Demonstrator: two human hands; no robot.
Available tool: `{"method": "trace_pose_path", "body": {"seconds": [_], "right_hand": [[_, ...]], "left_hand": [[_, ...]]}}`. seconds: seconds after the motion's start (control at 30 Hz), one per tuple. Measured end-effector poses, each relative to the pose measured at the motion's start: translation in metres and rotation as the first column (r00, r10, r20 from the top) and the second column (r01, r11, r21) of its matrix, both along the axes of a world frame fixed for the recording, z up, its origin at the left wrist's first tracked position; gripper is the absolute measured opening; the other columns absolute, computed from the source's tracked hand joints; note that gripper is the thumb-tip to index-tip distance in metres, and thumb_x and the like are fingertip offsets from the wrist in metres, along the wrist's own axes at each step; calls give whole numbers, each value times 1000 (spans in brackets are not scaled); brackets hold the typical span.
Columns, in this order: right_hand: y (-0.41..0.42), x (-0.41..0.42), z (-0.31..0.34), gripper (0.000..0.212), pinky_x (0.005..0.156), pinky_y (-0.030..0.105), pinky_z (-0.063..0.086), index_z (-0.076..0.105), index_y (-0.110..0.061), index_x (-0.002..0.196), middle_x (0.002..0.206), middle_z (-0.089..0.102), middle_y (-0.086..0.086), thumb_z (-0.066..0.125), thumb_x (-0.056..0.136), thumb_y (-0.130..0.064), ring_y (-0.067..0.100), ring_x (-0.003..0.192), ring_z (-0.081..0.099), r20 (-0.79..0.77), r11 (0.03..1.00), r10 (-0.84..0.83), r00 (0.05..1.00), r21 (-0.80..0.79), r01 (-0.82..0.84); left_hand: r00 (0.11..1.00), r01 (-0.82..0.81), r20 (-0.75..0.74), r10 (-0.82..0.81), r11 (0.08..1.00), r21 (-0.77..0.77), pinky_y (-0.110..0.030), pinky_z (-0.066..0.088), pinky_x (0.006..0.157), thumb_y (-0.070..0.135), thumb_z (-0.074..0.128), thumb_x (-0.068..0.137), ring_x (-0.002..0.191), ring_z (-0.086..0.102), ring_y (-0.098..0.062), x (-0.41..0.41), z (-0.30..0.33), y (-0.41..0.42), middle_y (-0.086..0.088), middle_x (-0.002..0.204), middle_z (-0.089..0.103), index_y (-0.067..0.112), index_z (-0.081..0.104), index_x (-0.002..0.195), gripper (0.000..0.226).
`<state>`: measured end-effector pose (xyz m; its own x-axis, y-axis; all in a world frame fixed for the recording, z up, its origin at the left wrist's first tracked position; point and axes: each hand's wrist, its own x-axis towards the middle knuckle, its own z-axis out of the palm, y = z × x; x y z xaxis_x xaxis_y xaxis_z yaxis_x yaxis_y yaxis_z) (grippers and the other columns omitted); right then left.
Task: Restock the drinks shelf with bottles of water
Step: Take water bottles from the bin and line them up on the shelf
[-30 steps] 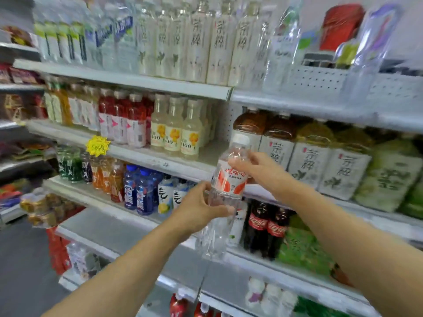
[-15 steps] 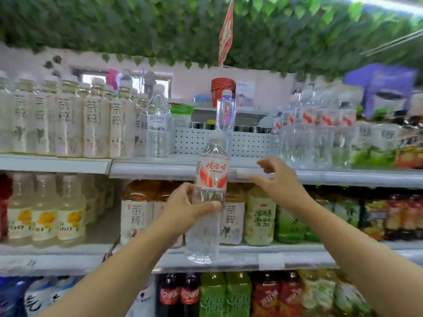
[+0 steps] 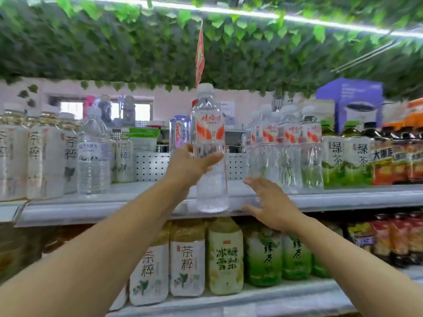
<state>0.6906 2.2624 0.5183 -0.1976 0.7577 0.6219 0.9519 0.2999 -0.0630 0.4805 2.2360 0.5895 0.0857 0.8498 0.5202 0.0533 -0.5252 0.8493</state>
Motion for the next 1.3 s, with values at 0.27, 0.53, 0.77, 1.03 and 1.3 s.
{"method": "trace_pose_path", "body": {"seconds": [0.27, 0.53, 0.77, 1.03, 1.3], "right_hand": [[33, 22, -31, 66, 110, 19, -11, 26, -28, 143, 149, 27, -9, 35, 88, -63, 8, 141, 11, 98, 980, 91, 991, 171, -106], [48, 23, -45, 62, 115, 34, 6, 35, -22, 136, 135, 42, -3, 34, 88, -62, 15, 130, 30, 124, 936, 110, 986, 321, -144], [50, 20, -48, 67, 115, 38, 12, 38, -18, 136, 135, 43, -1, 26, 90, -65, 17, 129, 34, 146, 939, 42, 988, 332, -89], [48, 17, -47, 67, 114, 38, 15, 37, -14, 137, 134, 43, 2, 29, 91, -62, 20, 126, 36, 151, 940, -1, 988, 336, -51], [48, 16, -47, 67, 115, 40, 16, 36, -15, 138, 135, 40, 0, 34, 90, -61, 18, 128, 35, 149, 940, -21, 989, 340, -32]], "left_hand": [[992, -127, 30, 125, 990, 61, -27, 47, 67, 22, 71, 81, 97, 63, -20, 37, 27, 67, -9, 112, 64, 8, 48, 117, 45], [990, -142, -9, 143, 989, 44, -39, 47, 86, 22, 74, 79, 101, 61, -23, 67, 12, 124, -4, 105, 63, 17, 51, 102, 33], [994, -91, -63, 93, 995, 32, -34, 45, 77, 31, 74, 78, 100, 59, -22, 70, 7, 147, -4, 110, 63, 13, 54, 118, 48], [941, 29, -333, -65, 993, -112, -39, 47, 77, 11, 72, 81, 101, 52, -23, 45, 5, 151, -3, 108, 55, 18, 42, 117, 47], [869, -12, -491, -57, 991, -136, -36, 51, 74, 10, 70, 83, 106, 56, -31, 60, 15, 178, -14, 122, 56, 5, 45, 127, 51]]}}
